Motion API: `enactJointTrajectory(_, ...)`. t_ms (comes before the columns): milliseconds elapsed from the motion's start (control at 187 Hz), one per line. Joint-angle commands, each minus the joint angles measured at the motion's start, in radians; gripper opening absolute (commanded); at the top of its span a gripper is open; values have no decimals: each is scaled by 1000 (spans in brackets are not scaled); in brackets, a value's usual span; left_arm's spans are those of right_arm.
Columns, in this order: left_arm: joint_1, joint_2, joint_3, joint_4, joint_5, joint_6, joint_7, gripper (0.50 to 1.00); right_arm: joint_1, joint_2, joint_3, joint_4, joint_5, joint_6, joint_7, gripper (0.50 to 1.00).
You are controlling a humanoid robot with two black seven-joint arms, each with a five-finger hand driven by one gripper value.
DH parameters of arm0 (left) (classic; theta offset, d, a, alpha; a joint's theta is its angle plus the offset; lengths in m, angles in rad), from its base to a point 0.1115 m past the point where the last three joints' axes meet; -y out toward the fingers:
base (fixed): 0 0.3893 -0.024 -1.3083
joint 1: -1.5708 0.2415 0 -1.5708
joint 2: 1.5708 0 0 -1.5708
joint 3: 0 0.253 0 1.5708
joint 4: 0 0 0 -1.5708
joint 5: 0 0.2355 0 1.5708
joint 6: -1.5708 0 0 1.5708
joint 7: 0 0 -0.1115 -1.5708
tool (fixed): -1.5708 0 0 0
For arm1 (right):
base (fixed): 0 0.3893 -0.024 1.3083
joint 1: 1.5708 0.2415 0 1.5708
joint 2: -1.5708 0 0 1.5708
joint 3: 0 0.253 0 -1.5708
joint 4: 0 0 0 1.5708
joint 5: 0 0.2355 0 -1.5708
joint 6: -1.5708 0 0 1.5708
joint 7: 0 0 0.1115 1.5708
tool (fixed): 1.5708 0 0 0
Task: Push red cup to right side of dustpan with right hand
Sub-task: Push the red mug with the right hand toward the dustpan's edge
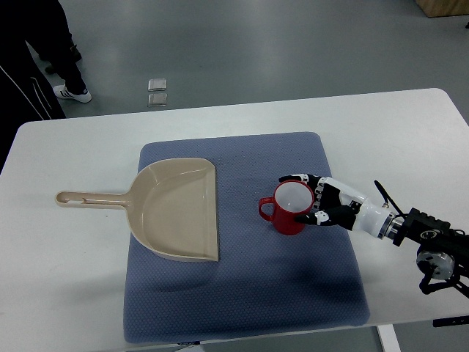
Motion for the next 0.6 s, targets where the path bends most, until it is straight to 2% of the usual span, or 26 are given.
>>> enactJointTrajectory(0,1,0,0,1,0,0,0,1000,-5,10,-1,0,0,-16,0,934)
enactJointTrajectory(595,1,0,0,1,0,0,0,1000,-7,57,-1,3,0,-44,0,934)
